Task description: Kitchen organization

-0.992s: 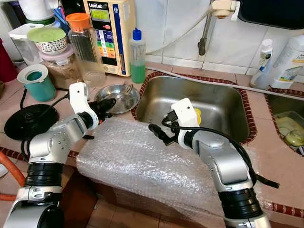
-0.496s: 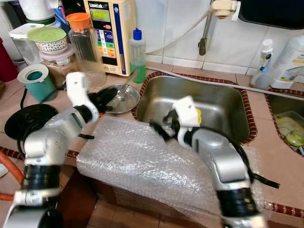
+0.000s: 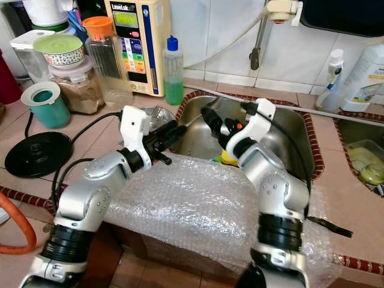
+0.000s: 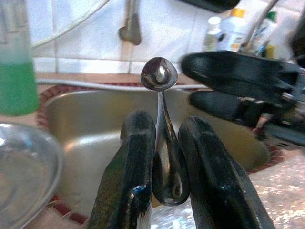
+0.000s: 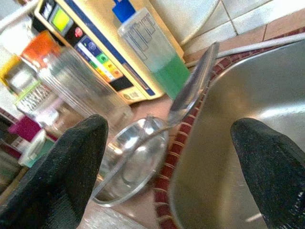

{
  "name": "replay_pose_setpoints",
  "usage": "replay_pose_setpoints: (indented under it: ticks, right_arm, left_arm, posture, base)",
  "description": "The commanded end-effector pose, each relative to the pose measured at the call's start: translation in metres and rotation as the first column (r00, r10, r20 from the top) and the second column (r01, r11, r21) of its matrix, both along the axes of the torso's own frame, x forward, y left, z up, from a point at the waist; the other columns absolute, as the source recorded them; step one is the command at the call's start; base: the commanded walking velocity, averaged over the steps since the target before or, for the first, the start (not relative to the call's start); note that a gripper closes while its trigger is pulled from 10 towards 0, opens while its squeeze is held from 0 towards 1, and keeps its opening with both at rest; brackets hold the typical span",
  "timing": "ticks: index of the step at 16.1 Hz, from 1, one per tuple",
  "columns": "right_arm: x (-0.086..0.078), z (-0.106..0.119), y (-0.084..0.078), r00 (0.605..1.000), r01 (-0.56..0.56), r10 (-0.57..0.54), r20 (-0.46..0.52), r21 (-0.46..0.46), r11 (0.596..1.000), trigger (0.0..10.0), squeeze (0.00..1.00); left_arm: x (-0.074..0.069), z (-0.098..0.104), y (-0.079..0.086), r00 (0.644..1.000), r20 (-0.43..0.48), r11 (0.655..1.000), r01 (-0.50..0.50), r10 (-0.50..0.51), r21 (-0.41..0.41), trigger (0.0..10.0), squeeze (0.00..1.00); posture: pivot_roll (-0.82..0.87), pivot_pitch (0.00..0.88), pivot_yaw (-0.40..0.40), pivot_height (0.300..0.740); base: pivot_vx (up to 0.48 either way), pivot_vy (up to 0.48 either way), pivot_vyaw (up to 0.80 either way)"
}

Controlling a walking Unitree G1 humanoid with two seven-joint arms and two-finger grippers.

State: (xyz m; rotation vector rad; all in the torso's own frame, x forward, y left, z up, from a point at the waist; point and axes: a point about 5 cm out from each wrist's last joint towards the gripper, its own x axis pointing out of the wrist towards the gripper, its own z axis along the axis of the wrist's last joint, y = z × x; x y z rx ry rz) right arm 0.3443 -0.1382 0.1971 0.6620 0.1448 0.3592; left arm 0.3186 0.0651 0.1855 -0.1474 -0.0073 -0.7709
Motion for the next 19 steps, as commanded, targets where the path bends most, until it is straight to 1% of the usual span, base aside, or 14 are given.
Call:
replay_pose_setpoints:
  ticks: [1,2,3,4,5,6,9,11,13,14,15,16,18,19]
  right_arm:
    - [0.005,0.002,0.003,0.999,0.008,-0.007,-0.035,0.052,0.999,10.0,0.0]
    - [0.011,0.002,0.009,0.998,0.019,-0.012,-0.067,0.098,0.995,10.0,0.0]
    - [0.014,0.004,0.011,0.997,0.014,-0.006,-0.071,0.106,0.994,10.0,0.0]
    - [0.02,0.006,0.017,0.996,0.0,0.009,-0.084,0.113,0.994,10.0,0.0]
    - [0.024,0.003,0.017,0.995,-0.001,0.012,-0.103,0.105,0.995,10.0,0.0]
    - [0.029,0.004,0.02,0.993,0.003,0.013,-0.121,0.131,0.991,0.0,0.0]
    - [0.037,0.01,0.025,0.991,0.003,0.015,-0.13,0.141,0.99,0.0,0.0]
    - [0.041,0.009,0.027,0.988,0.022,0.003,-0.151,0.16,0.987,0.0,0.0]
    - [0.041,0.003,0.027,0.984,0.037,-0.004,-0.176,0.188,0.981,0.0,0.0]
    - [0.04,-0.001,0.028,0.982,0.05,-0.012,-0.188,0.199,0.979,0.0,0.0]
    - [0.04,-0.003,0.028,0.98,0.057,-0.014,-0.197,0.214,0.975,0.0,0.0]
    - [0.04,-0.007,0.027,0.977,0.075,-0.027,-0.212,0.224,0.972,0.0,0.0]
    - [0.04,-0.013,0.024,0.967,0.12,-0.054,-0.249,0.255,0.959,0.0,0.0]
    - [0.04,-0.012,0.019,0.966,0.133,-0.064,-0.25,0.271,0.953,0.0,0.0]
  left_arm:
    - [-0.002,0.014,-0.001,0.996,0.084,1.0,0.012,-0.012,-0.001,1.1,0.0]
    - [0.0,0.016,0.002,0.995,0.103,1.0,0.01,-0.01,0.0,1.5,0.0]
    - [0.0,0.017,0.002,0.994,0.108,1.0,0.014,-0.014,0.004,1.4,0.0]
    - [0.003,0.015,0.005,0.993,0.119,1.0,0.011,-0.013,0.012,1.4,0.0]
    - [0.002,0.012,0.003,0.991,0.132,0.999,0.012,-0.017,0.037,1.3,0.0]
    - [0.002,0.014,0.004,0.99,0.138,1.0,0.007,-0.01,0.019,1.4,0.0]
    - [0.0,0.015,0.003,0.988,0.154,1.0,0.0,-0.001,0.002,1.2,0.0]
    - [-0.002,0.016,0.002,0.985,0.17,1.0,0.025,-0.026,0.004,1.1,0.0]
    - [-0.005,0.016,0.004,0.982,0.181,0.999,0.047,-0.047,0.002,0.8,0.0]
    - [-0.007,0.016,0.005,0.982,0.181,0.999,0.053,-0.052,0.0,0.2,0.0]
    - [-0.007,0.017,0.005,0.982,0.182,0.998,0.059,-0.059,0.005,0.0,0.0]
    - [-0.007,0.016,0.006,0.981,0.184,0.998,0.066,-0.068,0.013,0.0,0.0]
    - [-0.006,0.015,0.008,0.982,0.176,0.998,0.067,-0.066,0.001,0.0,0.0]
    - [-0.006,0.018,0.004,0.979,0.187,0.997,0.08,-0.077,-0.011,0.0,0.0]
  posture:
    - [0.03,0.0,0.003,0.74]
    - [0.03,0.0,0.002,0.74]
    - [0.03,0.0,-0.01,0.74]
    - [0.06,0.0,-0.016,0.74]
    - [0.07,0.0,-0.027,0.74]
    - [0.06,0.0,-0.041,0.74]
    - [0.08,0.0,-0.059,0.74]
    - [0.1,0.0,-0.062,0.74]
    - [0.1,0.0,-0.047,0.74]
    - [0.11,0.0,-0.035,0.74]
    - [0.11,0.0,-0.035,0.74]
    - [0.11,0.0,-0.022,0.74]
    - [0.07,0.0,0.01,0.74]
    - [0.08,0.0,0.009,0.74]
  base:
    - [0.0,0.0,0.0]
    - [0.0,0.0,0.0]
    - [0.0,0.0,0.0]
    - [0.0,0.0,0.0]
    - [0.0,0.0,0.0]
    - [0.0,0.0,0.0]
    - [0.0,0.0,0.0]
    - [0.0,0.0,0.0]
    - [0.0,0.0,0.0]
    - [0.0,0.0,0.0]
    - [0.0,0.0,0.0]
    - [0.0,0.0,0.0]
    - [0.0,0.0,0.0]
    - [0.0,0.0,0.0]
